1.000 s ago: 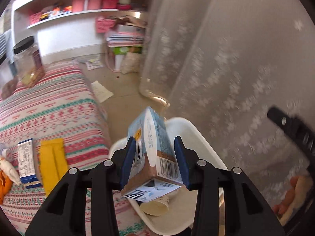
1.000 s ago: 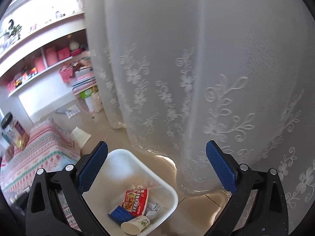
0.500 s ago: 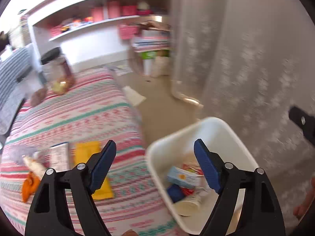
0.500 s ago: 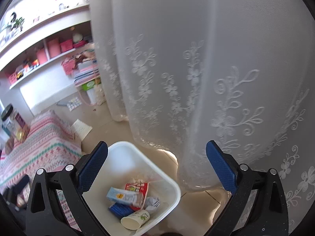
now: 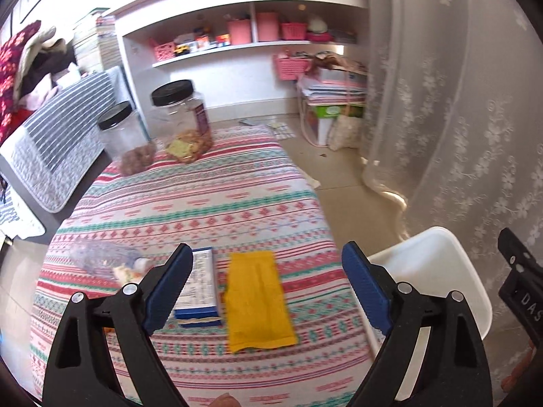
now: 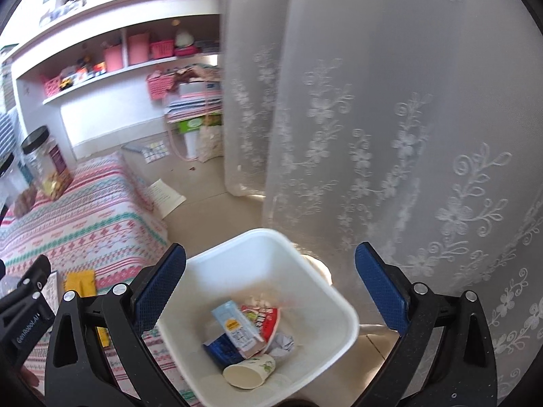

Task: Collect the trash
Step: 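Move both grippers back over the table toward the orange peels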

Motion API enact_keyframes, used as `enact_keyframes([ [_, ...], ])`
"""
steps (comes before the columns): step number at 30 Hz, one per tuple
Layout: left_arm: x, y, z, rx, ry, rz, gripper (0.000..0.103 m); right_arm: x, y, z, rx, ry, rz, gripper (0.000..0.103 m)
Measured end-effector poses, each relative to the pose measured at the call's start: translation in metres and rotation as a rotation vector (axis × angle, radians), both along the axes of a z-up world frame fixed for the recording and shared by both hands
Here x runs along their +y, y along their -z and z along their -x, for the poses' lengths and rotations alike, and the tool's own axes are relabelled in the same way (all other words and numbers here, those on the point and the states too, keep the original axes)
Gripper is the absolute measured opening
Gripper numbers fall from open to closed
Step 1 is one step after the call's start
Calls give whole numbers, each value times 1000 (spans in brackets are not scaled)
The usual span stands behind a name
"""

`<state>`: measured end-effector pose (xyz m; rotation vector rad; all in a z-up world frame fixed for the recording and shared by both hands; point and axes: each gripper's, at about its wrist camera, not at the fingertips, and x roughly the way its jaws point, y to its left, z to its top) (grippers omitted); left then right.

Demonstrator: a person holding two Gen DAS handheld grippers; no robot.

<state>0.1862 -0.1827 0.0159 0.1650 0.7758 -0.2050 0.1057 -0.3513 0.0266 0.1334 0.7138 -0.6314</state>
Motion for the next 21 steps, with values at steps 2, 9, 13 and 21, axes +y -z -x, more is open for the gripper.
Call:
enact_keyframes([
  [2,12,0,-3,6,-23,-2,89,13,2,-6,4,-25,13,96],
  [9,52,-4,-8,10,-87,2,89,48,3,-24,0,-90,41,96],
  [13,71,-6,-8,0,-115,-8,89,67,5,-35,-10,-124,34,96],
  [21,111,-11,-11,-18,-187,-12,89,107,4,-48,-49,-210,32,96],
])
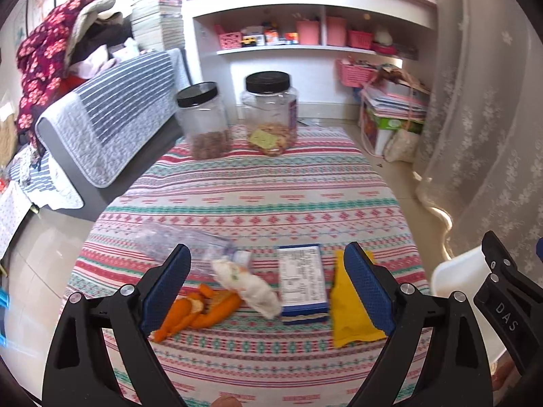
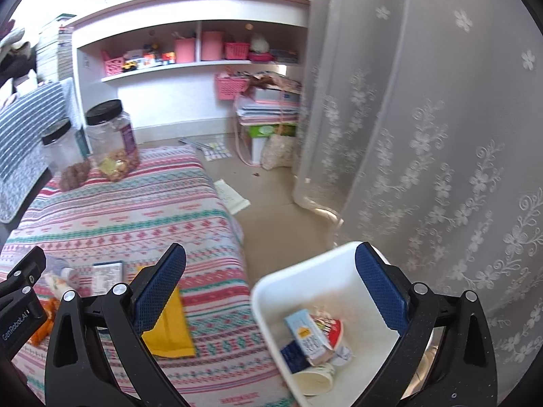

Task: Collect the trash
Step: 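Move both grippers back over the table toward the orange peels, then grasp an orange peel with the left gripper while the right gripper grasps the white tissue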

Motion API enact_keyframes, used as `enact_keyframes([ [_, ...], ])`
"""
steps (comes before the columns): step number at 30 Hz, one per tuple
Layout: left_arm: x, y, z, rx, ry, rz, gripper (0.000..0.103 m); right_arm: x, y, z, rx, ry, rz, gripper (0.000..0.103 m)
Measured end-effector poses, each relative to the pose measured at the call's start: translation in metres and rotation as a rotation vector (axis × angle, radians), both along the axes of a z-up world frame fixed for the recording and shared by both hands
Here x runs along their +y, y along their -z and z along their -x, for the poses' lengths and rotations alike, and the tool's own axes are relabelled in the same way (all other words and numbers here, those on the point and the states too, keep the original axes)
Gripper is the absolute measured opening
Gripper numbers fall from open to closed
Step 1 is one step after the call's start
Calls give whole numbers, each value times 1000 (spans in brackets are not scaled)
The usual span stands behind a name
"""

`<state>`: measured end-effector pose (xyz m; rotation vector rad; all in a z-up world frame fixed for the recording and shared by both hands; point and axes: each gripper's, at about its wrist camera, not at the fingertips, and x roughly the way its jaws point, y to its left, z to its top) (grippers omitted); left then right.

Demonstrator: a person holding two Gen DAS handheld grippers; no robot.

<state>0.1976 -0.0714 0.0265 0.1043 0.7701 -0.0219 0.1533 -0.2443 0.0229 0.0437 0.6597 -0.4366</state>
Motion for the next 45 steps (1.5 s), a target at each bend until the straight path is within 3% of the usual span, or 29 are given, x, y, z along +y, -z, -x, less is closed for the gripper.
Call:
enact_keyframes([
  [10,46,8,-4,25,-74,-29,89,45,5,-15,4,-87,-23,96],
  [18,90,34,-19,117,-126,-56,89,71,14,-28,37,-142,-34,96],
  [25,113,84,-38,331,-79,-119,89,88,22,-39,73,-186,-12,96],
  [30,113,110,-44,434,-4,-91,89,96,30,-47,112,-213,-20,96],
  [39,106,135,-47,459,75,-51,89,106,41,-59,174,-293,-11,96],
  [44,110,130,-48,499,122,73,51,105,49,-66,225,-320,-48,96],
  [45,111,129,-46,505,127,82,49,105,50,-66,231,-323,-56,96],
])
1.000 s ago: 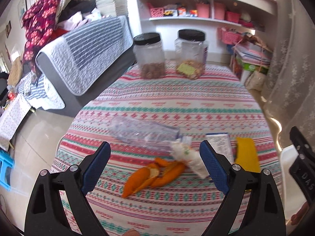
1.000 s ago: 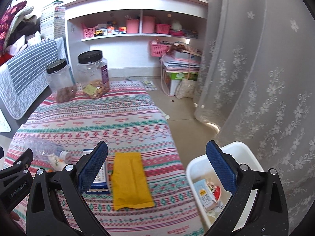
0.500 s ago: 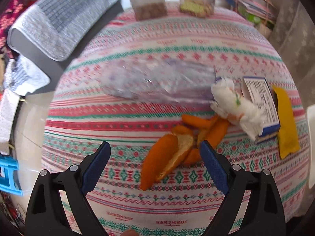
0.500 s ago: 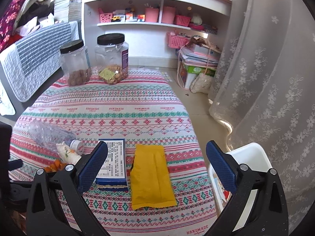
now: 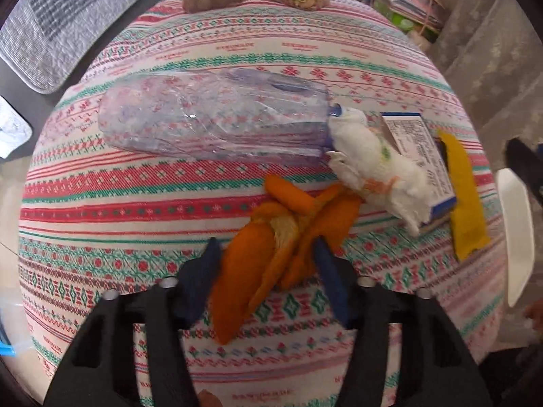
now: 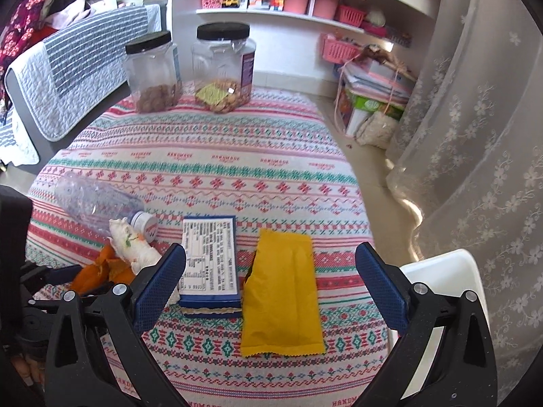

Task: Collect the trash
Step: 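Grasp an orange peel with the left gripper while the right gripper grasps the white tissue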

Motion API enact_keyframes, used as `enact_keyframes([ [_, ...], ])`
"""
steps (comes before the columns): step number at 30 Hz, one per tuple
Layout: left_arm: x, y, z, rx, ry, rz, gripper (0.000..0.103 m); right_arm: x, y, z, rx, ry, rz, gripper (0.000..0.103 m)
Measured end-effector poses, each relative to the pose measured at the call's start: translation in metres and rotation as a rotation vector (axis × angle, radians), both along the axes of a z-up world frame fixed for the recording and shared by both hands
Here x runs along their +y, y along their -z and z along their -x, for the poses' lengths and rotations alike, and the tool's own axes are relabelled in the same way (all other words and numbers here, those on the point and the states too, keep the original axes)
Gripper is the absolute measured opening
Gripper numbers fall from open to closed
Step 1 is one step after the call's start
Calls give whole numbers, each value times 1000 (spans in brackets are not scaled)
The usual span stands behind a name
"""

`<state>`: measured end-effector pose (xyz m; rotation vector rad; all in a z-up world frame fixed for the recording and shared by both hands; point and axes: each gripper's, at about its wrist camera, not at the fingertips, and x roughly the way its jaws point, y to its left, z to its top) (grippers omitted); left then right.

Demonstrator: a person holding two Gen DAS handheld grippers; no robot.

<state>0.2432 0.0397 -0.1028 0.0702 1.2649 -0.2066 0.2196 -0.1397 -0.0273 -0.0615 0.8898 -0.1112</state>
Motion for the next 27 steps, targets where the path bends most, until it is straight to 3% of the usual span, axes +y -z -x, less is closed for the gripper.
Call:
enact_keyframes([
  [6,24,-10,5,36,-46,131,30,6,1,1,3,-31,13,96],
  [7,29,-13,6,37,-59,146,22,7,1,0,5,-40,13,96],
  [12,40,-29,16,10,-91,161,21,21,8,-3,31,-108,33,96],
  [17,29,-33,24,3,-32,90,28,29,14,-6,55,-127,26,96],
  [20,20,-20,20,13,-8,7,46,34,16,-5,56,-151,41,96],
  [22,20,-13,20,32,-8,-19,51,38,18,-5,58,-168,51,96],
  [27,24,-1,21,84,3,-17,52,46,23,-7,77,-223,60,96],
])
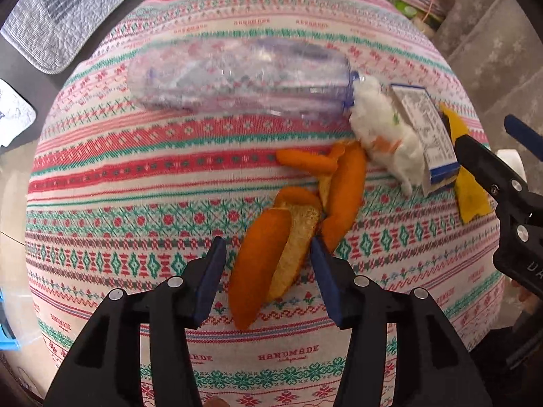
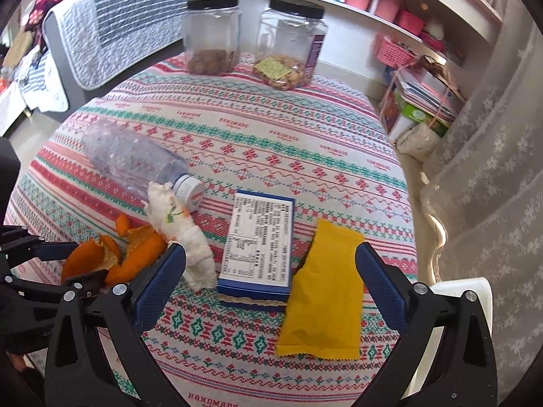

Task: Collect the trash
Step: 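Grasp an orange peel with the left gripper while the right gripper grasps the white tissue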

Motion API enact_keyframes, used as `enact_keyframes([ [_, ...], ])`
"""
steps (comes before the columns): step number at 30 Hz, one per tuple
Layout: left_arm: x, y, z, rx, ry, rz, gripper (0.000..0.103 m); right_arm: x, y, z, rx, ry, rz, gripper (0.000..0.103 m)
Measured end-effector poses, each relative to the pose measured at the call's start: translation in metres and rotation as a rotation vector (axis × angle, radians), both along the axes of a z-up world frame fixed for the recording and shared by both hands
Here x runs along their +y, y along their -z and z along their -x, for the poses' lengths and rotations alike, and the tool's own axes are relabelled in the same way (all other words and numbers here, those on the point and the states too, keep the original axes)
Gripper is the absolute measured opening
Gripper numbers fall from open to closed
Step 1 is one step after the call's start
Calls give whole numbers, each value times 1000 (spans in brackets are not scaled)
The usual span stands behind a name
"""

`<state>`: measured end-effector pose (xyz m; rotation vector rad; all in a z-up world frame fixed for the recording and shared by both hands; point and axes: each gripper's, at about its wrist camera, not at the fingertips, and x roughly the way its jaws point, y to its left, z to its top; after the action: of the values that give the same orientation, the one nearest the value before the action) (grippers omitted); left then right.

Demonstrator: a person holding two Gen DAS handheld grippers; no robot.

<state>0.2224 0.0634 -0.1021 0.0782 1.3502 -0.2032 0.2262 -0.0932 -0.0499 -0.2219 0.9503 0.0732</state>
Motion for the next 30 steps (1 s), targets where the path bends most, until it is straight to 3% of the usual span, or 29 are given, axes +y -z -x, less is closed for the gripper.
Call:
enact_keyframes([
  [3,3,3,2,4,24,13,55,8,3,-1,10,-38,8,96],
  [4,4,2,3,2,22,11,47,11,5,-1,15,-50,14,96],
  [5,5,2,3,-2,21,-3,30,14,7,-1,20,-64,19,96],
  [7,10,-2,4,8,18,31,20,18,10,-2,30,-87,23,96],
  [11,18,-13,5,-24,-5,23,17,28,16,-2,43,-123,32,96],
  [19,30,-57,6,-162,-80,2,17,41,22,-12,52,-159,-16,94],
  [21,32,-63,8,-181,-85,-3,18,44,26,-16,65,-162,-28,87],
  [24,28,-69,11,-188,-86,-17,18,46,36,-23,112,-152,-76,69],
  [26,26,-68,11,-188,-87,-19,18,46,41,-26,144,-149,-117,40],
  [29,25,-66,10,-190,-98,-17,18,45,36,-24,137,-142,-164,26],
  [30,25,-67,11,-192,-102,-17,18,45,34,-23,131,-142,-168,26],
])
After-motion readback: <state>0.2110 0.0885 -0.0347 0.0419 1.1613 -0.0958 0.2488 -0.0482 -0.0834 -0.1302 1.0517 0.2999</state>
